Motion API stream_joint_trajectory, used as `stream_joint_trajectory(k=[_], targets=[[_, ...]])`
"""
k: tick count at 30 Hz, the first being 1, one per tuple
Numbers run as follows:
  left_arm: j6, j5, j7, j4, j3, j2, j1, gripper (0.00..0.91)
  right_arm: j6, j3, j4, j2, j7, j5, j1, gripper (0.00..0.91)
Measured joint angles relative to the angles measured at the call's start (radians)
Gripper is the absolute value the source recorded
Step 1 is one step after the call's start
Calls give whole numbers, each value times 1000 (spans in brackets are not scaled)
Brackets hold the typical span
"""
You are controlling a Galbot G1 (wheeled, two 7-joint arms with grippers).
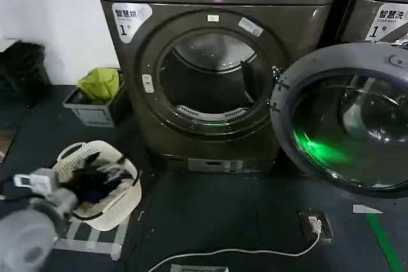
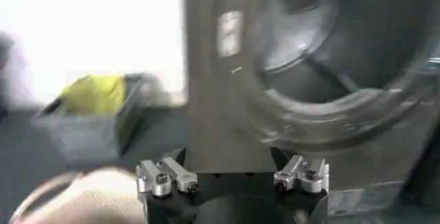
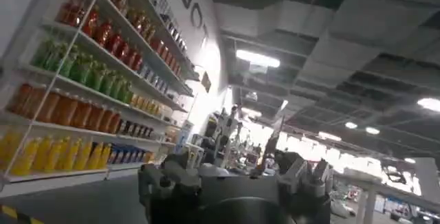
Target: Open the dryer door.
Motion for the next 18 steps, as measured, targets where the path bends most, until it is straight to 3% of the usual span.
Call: stream_joint_trajectory(k=[6,12,18], targets=[[111,-233,-171,45,-69,24,-14,907,13,7,-1,2,-5,6,-7,907],[118,-450,-332,84,-86,44,-35,907,19,3,4,5,-11,7,-3,907],[118,-586,-405,125,-92,64,-55,907,47,2,4,11,-29,21,-1,907]])
